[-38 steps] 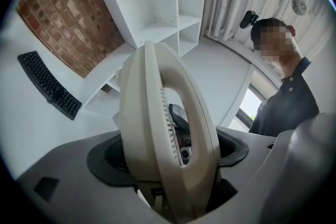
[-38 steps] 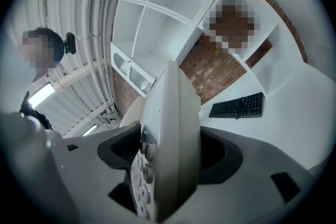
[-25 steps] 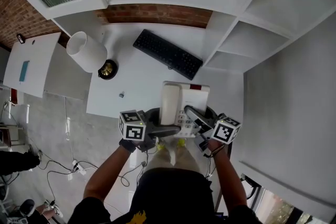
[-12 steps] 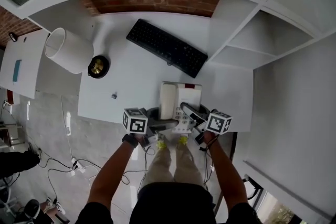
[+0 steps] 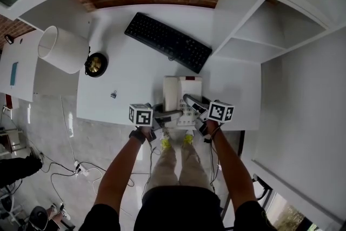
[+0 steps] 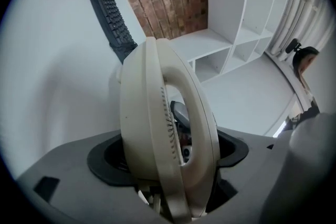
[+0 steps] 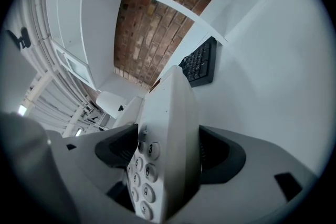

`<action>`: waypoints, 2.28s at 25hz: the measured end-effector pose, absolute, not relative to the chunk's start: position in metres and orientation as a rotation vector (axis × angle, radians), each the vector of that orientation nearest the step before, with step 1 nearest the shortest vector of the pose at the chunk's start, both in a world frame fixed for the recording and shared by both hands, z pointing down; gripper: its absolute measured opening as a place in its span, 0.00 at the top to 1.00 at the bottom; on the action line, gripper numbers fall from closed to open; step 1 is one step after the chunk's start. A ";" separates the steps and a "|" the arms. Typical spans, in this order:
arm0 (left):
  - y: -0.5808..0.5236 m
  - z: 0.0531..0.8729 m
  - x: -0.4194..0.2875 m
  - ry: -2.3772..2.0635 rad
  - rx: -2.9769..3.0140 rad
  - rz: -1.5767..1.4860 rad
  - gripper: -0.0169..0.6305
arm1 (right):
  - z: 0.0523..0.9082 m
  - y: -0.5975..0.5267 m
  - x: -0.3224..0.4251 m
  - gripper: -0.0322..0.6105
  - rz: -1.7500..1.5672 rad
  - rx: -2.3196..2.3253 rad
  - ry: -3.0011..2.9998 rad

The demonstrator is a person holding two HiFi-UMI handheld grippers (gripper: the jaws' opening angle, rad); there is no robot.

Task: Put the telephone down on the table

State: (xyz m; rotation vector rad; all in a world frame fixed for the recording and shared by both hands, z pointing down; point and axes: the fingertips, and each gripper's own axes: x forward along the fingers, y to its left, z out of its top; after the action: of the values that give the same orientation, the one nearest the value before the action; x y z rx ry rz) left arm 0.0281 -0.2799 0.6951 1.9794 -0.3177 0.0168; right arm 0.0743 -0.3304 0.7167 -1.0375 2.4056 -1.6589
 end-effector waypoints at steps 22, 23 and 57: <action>-0.273 0.729 0.040 -0.394 1.985 0.319 0.27 | 0.726 -0.332 0.091 0.43 -1.324 -1.413 2.640; -0.273 0.729 0.039 -0.404 1.988 0.320 0.27 | 0.727 -0.332 0.091 0.43 -1.324 -1.413 2.641; -0.281 0.744 0.018 -0.839 2.075 0.486 0.24 | 0.731 -0.322 0.095 0.49 -1.205 -1.517 2.725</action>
State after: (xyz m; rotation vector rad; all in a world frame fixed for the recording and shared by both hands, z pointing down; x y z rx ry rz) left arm 0.0180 -0.2812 0.7440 2.0749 -0.8391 0.4865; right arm 0.0950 -0.3221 0.7305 -1.5165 2.7254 -1.2054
